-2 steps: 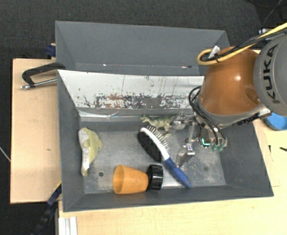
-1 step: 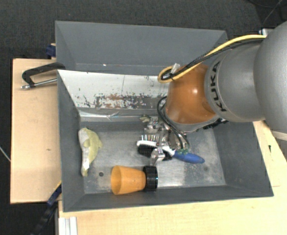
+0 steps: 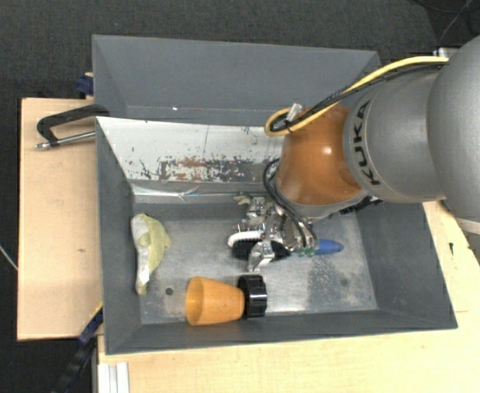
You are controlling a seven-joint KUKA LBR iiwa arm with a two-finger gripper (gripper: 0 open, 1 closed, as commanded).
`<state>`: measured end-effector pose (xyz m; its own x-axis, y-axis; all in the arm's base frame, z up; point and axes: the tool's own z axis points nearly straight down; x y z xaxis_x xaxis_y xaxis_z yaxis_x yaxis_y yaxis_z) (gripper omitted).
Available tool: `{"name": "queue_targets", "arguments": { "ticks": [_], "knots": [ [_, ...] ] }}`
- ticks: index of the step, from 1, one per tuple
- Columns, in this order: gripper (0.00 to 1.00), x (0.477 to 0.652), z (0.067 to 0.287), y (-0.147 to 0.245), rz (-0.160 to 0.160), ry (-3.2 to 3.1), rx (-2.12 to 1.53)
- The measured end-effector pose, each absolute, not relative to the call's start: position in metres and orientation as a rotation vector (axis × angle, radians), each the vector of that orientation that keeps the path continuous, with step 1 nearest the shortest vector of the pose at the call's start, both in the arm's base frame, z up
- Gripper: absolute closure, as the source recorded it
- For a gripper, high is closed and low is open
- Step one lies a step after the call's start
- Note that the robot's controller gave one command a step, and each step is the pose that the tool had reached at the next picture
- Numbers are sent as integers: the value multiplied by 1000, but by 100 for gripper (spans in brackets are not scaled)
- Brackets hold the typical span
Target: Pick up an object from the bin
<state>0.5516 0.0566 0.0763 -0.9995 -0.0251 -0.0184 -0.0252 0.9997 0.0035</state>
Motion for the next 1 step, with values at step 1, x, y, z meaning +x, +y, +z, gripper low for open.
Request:
{"name": "queue_targets", "arguments": {
  "ticks": [1],
  "knots": [
    [100, 541, 232, 54, 3, 3128, -69]
  ]
}}
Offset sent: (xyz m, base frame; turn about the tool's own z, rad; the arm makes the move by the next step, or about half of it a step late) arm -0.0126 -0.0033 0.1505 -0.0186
